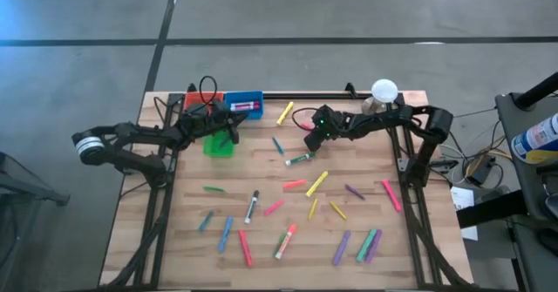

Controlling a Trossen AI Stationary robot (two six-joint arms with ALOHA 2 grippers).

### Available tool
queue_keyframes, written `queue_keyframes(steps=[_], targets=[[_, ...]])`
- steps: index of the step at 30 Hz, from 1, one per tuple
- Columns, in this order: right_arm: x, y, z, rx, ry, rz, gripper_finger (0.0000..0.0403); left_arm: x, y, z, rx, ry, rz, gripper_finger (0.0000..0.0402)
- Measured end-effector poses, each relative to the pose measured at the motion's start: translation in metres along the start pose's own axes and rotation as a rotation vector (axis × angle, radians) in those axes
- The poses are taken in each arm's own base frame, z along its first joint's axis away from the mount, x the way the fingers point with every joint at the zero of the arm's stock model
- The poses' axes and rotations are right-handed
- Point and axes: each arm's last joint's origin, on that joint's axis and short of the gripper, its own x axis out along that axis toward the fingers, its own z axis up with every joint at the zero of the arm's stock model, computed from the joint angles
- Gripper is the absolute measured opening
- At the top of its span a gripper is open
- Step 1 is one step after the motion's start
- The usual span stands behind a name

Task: Pick & Place Markers
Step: Put the pink pen into the green bin

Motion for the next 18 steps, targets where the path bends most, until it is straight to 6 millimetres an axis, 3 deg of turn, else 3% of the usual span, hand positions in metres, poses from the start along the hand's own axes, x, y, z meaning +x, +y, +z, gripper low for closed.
queue_keyframes(steps=[4, 13, 18], targets=[[-0.004, 0.003, -0.001, -0.023, -0.003, 0.018, 0.0023, 0.0, -0.002, -0.001, -0.065, 0.019, -0.087, 0.0001], [-0.019, 0.025, 0.008, -0.084, -0.23, 0.247, 0.0028, -0.001, -0.009, 0.01, -0.087, -0.075, -0.206, 0.0], [-0.028, 0.037, 0.024, -0.139, -0.412, 0.416, 0.0028, 0.003, -0.017, 0.015, -0.121, -0.065, -0.235, 0.0]])
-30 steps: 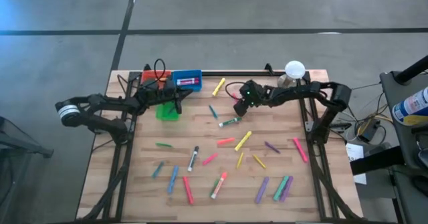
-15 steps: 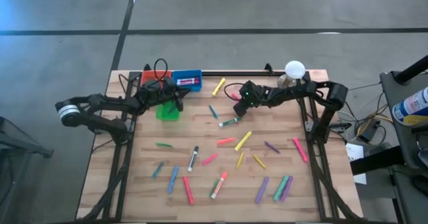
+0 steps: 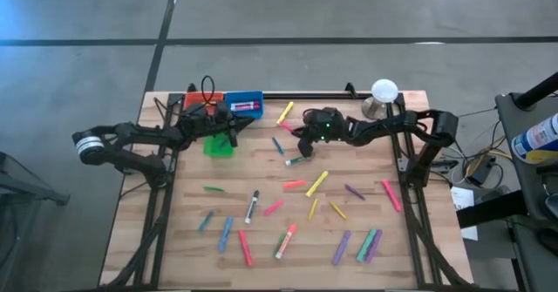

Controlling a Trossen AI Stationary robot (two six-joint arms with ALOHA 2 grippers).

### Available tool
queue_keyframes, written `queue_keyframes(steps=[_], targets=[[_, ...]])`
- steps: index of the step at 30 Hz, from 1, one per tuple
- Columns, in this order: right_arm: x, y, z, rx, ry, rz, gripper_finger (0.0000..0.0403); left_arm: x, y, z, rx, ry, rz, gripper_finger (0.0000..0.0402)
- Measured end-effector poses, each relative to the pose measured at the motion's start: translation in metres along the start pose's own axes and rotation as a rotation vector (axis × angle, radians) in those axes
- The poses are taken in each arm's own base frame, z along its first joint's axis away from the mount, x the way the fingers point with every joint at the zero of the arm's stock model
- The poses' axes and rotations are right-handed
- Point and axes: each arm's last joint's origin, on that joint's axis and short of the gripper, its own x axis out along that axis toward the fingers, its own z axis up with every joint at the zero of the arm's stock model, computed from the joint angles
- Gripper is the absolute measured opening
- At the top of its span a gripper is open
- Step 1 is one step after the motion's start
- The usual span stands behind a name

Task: Pick & Place Markers
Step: Put the pink pen into the green bin

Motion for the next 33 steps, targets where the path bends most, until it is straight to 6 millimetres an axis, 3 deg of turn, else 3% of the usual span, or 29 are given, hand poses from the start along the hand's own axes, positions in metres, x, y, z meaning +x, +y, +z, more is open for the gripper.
queue_keyframes(steps=[7, 16, 26, 33], targets=[[-0.003, 0.009, 0.025, -0.053, -0.225, 0.158, 0.0028, 0.011, -0.019, 0.011, 0.05, -0.032, -0.085, 0.001], [-0.014, 0.026, 0.046, -0.111, -0.444, 0.407, 0.0028, 0.022, -0.049, 0.028, 0.08, -0.131, -0.166, 0.01], [-0.017, 0.03, 0.048, -0.193, -0.474, 0.482, 0.0028, 0.033, -0.059, 0.049, 0.087, -0.196, -0.184, 0.0124], [-0.017, 0.035, 0.047, -0.242, -0.478, 0.495, 0.0029, 0.056, -0.069, 0.05, 0.111, -0.183, -0.229, 0.0124]])
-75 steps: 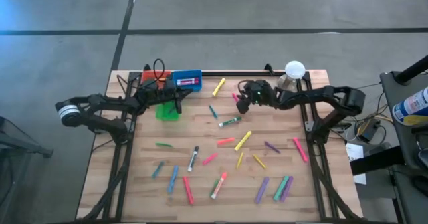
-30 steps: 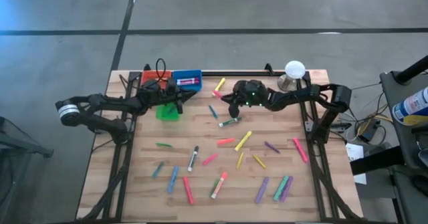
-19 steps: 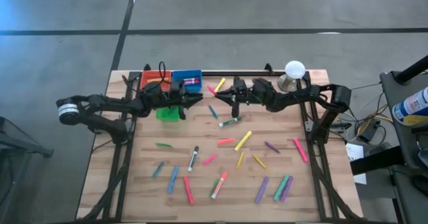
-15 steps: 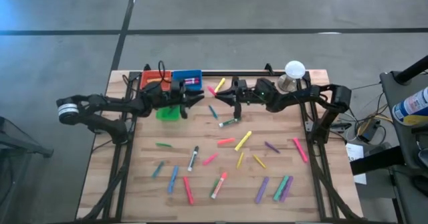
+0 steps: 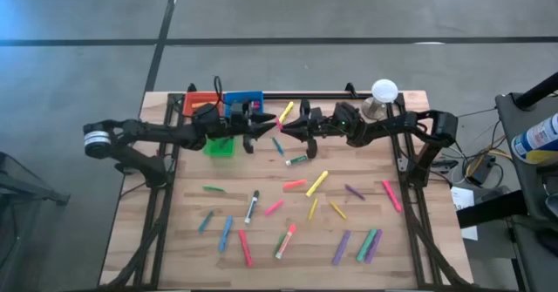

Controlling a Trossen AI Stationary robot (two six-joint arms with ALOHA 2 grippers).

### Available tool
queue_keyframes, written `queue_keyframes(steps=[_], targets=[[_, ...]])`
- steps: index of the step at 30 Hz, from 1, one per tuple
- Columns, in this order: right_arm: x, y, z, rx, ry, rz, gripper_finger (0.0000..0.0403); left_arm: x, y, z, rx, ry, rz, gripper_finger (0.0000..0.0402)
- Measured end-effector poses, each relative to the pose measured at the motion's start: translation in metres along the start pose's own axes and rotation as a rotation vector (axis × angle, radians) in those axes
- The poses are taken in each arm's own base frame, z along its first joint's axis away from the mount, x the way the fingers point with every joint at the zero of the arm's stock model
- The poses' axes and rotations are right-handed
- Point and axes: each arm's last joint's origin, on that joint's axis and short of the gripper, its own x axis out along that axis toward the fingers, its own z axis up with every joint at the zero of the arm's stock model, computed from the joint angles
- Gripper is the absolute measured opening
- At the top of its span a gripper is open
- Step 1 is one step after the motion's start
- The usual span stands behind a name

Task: Pick & Place Markers
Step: Put the pink pen into the green bin

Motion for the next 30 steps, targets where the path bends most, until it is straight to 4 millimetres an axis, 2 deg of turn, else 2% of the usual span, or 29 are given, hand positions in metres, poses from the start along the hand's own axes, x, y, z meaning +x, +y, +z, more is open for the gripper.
queue_keyframes(steps=[7, 20, 30], targets=[[0.001, 0.003, 0.0, -0.002, -0.001, 0.012, 0.0026, 0.016, -0.005, -0.005, 0.067, 0.031, -0.088, 0.0124], [0.003, 0.006, -0.002, 0.015, 0.008, 0.018, 0.0027, 0.017, -0.003, -0.013, 0.049, 0.096, -0.079, 0.0122], [0.004, 0.008, -0.003, 0.017, 0.013, 0.017, 0.0027, 0.016, -0.001, -0.019, 0.047, 0.158, -0.057, 0.0069]])
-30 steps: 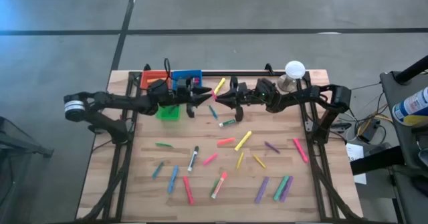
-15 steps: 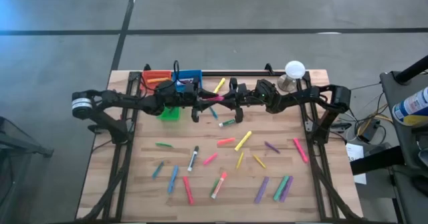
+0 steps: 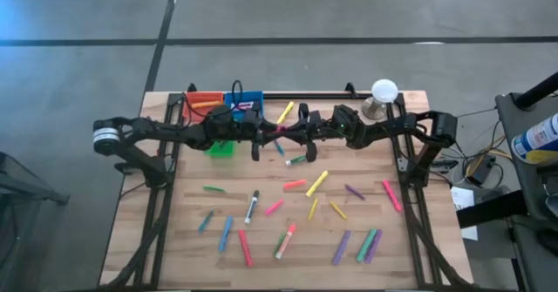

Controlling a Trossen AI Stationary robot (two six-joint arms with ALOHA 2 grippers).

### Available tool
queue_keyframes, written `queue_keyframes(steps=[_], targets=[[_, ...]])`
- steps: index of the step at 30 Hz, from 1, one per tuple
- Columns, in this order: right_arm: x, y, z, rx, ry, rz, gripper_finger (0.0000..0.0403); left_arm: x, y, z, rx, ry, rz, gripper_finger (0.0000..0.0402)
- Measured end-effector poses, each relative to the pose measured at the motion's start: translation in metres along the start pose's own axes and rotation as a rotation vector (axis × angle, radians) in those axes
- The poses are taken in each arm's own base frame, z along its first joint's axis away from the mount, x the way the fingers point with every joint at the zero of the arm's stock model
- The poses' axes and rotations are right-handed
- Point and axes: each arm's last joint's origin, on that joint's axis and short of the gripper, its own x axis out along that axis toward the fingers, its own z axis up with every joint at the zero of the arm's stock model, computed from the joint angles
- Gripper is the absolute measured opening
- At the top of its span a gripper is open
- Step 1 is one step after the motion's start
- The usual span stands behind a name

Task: Pick & Place Markers
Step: Put the pink pen into the green bin, then put the blue pen into the green bin

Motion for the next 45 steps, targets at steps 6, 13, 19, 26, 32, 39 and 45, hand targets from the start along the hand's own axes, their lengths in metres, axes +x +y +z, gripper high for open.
queue_keyframes(steps=[6, 13, 19, 26, 32, 39, 45], targets=[[0.0, 0.0, 0.0, 0.008, 0.003, -0.001, 0.0023, -0.002, 0.0, 0.002, -0.005, -0.002, 0.011, 0.0047], [0.001, -0.001, -0.006, 0.021, 0.06, -0.017, 0.002, -0.011, -0.002, 0.007, -0.015, 0.074, 0.048, 0.0041], [-0.004, -0.006, -0.022, -0.029, 0.234, -0.143, 0.0032, -0.021, -0.004, 0.002, -0.02, 0.158, 0.08, 0.0034], [-0.017, -0.01, -0.046, 0.001, 0.558, -0.28, 0.0099, -0.037, -0.001, -0.023, -0.038, 0.096, 0.164, 0.0002], [-0.018, -0.011, -0.056, 0.046, 0.745, -0.278, 0.0146, -0.048, 0.003, -0.035, -0.082, 0.071, 0.199, 0.0001], [-0.009, -0.015, -0.056, 0.021, 0.876, -0.245, 0.0172, -0.046, 0.005, -0.045, -0.089, 0.124, 0.213, 0.0045], [0.01, -0.025, -0.061, 0.03, 0.94, -0.235, 0.0171, -0.045, 0.005, -0.047, -0.07, 0.144, 0.208, 0.0094]])
